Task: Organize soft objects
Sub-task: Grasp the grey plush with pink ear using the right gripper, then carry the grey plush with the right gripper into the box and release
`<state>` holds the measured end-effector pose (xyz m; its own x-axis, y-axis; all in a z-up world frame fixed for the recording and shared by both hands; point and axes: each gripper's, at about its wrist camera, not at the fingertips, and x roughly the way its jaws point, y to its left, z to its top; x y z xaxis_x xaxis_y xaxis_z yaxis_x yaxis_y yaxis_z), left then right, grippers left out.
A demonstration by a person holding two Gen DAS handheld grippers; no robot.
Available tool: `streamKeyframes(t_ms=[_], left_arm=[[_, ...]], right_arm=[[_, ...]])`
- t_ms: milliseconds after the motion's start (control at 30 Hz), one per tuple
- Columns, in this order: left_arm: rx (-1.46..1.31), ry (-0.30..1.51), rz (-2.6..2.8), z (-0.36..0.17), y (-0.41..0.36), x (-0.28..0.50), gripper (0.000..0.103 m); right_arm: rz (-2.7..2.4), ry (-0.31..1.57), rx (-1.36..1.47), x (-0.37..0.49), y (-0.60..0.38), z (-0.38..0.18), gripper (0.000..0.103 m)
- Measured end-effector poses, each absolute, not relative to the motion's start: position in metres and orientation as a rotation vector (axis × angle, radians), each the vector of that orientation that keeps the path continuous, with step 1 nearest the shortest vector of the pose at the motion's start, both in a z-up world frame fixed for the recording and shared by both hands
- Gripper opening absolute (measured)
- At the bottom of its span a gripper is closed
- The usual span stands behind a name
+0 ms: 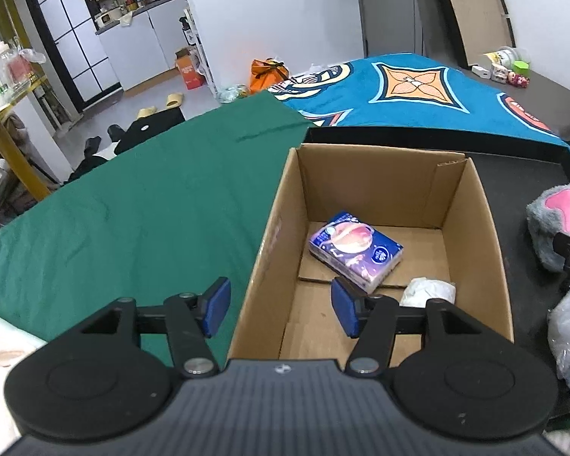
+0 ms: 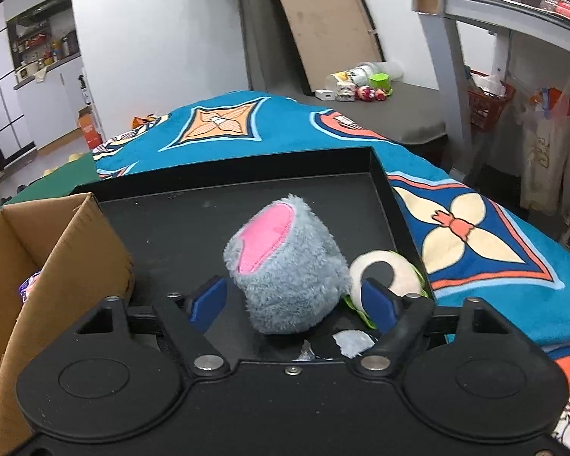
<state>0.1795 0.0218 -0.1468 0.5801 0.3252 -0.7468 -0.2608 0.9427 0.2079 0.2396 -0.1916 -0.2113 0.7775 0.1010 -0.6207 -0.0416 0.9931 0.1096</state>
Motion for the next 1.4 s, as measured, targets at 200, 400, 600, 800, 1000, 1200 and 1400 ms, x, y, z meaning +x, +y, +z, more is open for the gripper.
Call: streamKeyframes(t_ms=[200, 400, 600, 800, 1000, 1200, 1400], left_arm=[[0.116, 0.907, 0.36, -0.148, 0.017, 0.188, 0.057], [0.154, 0.916, 0.364, -0.149, 0.011, 0.19, 0.057], [0.149, 0.925, 0.376, -0.147, 0.012, 0.189, 0.057], [0.148, 0.925, 0.379, -0.143, 0.013, 0.186, 0.057], [0.143, 0.923, 0.372, -0.139, 0.017, 0.18, 0.057], [0.118, 0.909, 0.366, -0.132, 0.024, 0.176, 0.057], [0.074, 0.895, 0.342, -0.125, 0.033, 0.167, 0.057]], right_arm=[[0.109, 0.663, 0.064, 0.249, -0.187, -0.213, 0.077], [0.136, 0.685, 0.116, 0.264, -0.195, -0.218, 0.061], [0.162, 0.7, 0.106, 0.259, -0.194, -0.211, 0.05], [0.2, 0.673, 0.075, 0.247, -0.189, -0.194, 0.049], [0.214, 0.638, 0.038, 0.237, -0.187, -0.176, 0.049], [0.231, 0.614, 0.061, 0.225, -0.188, -0.157, 0.049], [0.257, 0.569, 0.057, 0.211, -0.183, -0.139, 0.049]])
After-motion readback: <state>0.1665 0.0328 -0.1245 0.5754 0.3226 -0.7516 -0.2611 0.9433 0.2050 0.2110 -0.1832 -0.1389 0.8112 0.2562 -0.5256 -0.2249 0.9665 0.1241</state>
